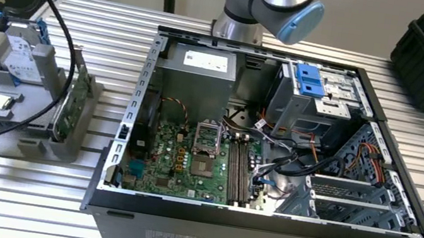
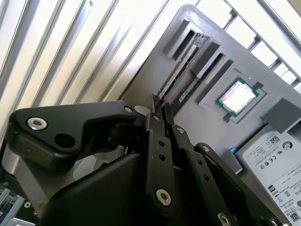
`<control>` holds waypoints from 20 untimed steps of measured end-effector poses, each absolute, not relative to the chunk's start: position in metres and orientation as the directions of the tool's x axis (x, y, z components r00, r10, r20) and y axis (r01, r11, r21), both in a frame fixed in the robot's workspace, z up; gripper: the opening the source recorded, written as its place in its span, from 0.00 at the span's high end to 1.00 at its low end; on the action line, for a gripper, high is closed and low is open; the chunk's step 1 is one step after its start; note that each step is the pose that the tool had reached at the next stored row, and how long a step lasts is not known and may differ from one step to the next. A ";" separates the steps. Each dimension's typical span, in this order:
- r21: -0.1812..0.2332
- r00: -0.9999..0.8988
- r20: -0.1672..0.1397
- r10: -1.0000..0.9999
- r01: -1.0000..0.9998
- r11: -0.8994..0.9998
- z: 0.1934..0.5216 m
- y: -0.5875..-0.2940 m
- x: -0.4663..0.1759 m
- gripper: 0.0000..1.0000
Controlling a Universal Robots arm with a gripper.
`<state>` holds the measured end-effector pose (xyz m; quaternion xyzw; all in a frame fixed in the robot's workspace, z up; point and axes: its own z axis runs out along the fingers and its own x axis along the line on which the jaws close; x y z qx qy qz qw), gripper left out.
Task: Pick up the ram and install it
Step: 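Pick up the ram and move it above insertion slot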
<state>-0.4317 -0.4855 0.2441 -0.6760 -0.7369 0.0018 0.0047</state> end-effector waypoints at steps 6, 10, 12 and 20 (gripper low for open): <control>-0.009 -0.086 0.004 0.996 0.996 0.086 0.259 -0.485 -0.432 1.00; -0.009 -0.086 0.005 0.996 0.996 0.086 0.269 -0.485 -0.432 1.00; -0.009 -0.086 0.004 0.996 0.996 0.086 0.274 -0.486 -0.432 1.00; -0.009 -0.086 0.005 0.996 0.996 0.086 0.293 -0.486 -0.432 1.00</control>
